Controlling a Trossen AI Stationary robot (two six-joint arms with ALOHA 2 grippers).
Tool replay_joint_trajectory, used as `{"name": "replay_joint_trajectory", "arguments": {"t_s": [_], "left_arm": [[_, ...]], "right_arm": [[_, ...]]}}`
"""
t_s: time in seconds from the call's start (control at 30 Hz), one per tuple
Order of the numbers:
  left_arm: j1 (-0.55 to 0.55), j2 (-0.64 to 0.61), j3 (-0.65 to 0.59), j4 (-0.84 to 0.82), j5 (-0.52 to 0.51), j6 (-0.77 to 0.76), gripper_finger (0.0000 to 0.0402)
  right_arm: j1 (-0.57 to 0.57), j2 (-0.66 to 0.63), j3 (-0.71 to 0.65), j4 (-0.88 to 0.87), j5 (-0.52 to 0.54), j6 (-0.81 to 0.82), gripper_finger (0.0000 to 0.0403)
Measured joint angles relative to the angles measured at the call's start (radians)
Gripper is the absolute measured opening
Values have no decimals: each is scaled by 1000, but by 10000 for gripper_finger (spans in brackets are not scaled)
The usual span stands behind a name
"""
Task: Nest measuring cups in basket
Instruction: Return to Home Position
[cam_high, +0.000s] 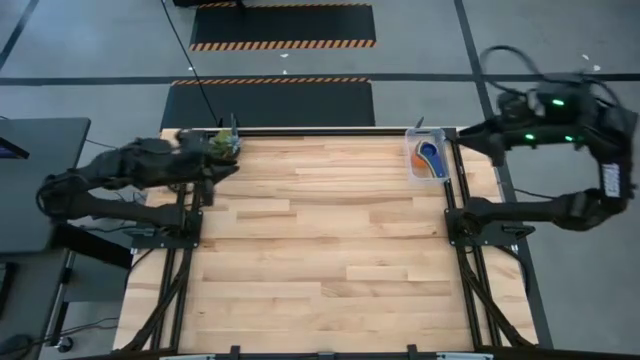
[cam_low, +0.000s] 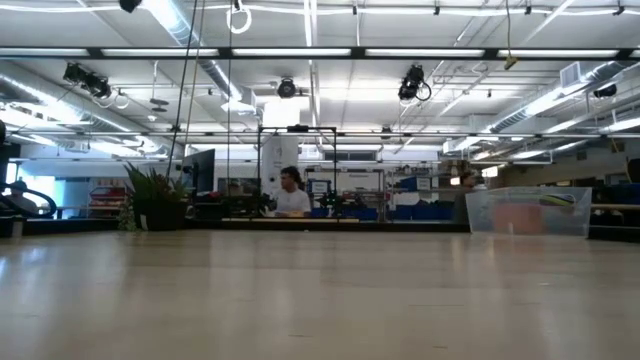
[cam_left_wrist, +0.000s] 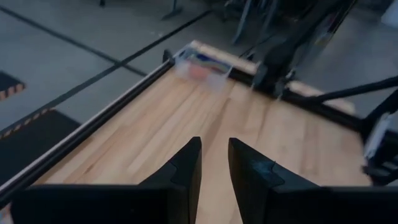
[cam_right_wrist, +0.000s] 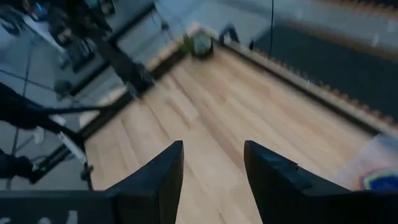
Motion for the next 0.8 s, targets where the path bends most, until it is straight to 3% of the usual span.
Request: {"name": "replay_joint_trajectory", "arguments": {"t_s": [0.23, 0.57, 0.8], "left_arm": [[0, -190, 0, -51, 21, 3, 87], [0, -441, 0, -93, 20, 44, 87], [1, -541, 0, -162, 12, 90, 87]], "right_arm": [[6, -151, 0, 29, 67, -66, 175], [-43, -321, -5, 28, 72, -128, 175], [-122, -471, -115, 28, 68, -141, 175]]}}
